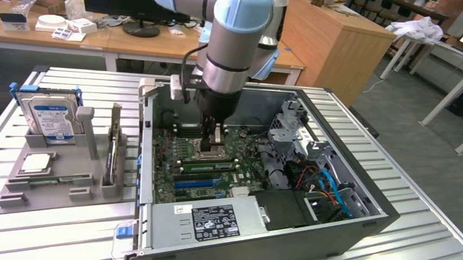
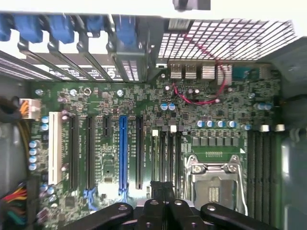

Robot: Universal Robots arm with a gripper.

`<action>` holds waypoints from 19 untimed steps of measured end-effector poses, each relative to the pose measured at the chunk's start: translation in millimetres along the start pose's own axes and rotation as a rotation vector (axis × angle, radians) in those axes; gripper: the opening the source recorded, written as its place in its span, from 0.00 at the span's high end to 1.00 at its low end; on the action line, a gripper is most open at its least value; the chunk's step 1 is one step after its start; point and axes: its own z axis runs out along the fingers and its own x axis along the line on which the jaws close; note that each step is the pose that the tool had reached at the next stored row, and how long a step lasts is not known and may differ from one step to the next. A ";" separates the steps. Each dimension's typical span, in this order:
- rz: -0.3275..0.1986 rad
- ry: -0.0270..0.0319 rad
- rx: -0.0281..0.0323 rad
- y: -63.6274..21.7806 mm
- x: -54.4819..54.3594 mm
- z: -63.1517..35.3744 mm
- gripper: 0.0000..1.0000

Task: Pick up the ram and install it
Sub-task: 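Press down the ram until it locks into place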

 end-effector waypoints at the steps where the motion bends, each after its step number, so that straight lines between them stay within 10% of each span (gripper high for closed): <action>1: 0.000 -0.0001 0.0000 0.1 -0.2 -4.4 0.89; 11: 0.000 0.0000 0.0000 0.8 -2.0 -47.7 0.89; 19: 0.000 0.0001 -0.0007 -0.6 -2.0 -50.1 0.89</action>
